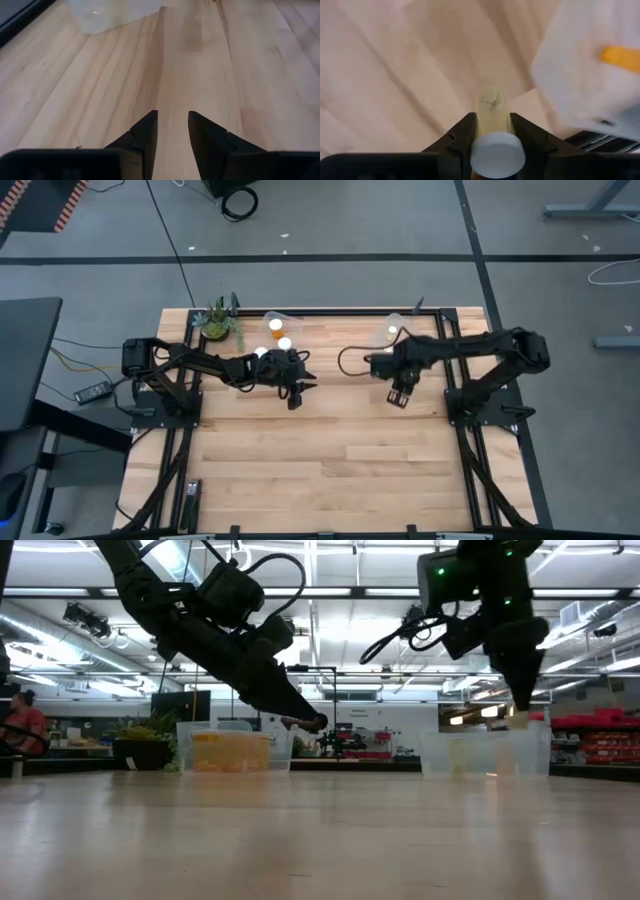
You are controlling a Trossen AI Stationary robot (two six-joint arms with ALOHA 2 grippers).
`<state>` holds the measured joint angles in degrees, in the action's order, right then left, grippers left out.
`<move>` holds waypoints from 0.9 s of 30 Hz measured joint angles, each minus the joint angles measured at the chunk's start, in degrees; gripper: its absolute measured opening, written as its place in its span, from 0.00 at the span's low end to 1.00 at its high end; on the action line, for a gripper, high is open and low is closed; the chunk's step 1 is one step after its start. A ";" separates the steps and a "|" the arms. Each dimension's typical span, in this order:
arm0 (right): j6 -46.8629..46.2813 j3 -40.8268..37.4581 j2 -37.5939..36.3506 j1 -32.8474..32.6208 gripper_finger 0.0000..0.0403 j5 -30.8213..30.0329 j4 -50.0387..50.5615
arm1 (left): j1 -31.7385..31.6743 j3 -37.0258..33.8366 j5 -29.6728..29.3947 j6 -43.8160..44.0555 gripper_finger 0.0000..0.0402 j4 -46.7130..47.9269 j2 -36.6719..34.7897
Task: Pick and place medicine bottles into bin by pill shape (circle, oval)
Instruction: Put the small yellow pill bottle into the right transparent bin
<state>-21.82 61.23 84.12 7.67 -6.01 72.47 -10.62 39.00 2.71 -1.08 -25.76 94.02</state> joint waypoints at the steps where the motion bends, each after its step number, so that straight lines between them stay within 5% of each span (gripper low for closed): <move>1: 1.46 0.41 0.02 1.64 0.30 -0.20 0.00 | -0.02 0.00 -0.01 0.80 0.29 0.00 0.00; 16: 17.57 10.80 6.24 18.24 0.30 -3.70 2.01 | -0.01 0.00 -0.03 2.44 0.30 -0.02 0.00; 27: 23.43 11.63 11.81 27.82 0.30 -3.83 2.41 | -0.01 0.00 -0.05 2.44 0.29 -0.07 0.00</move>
<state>1.62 72.86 95.92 35.49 -9.85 74.88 -10.63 39.00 2.66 1.37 -25.82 94.02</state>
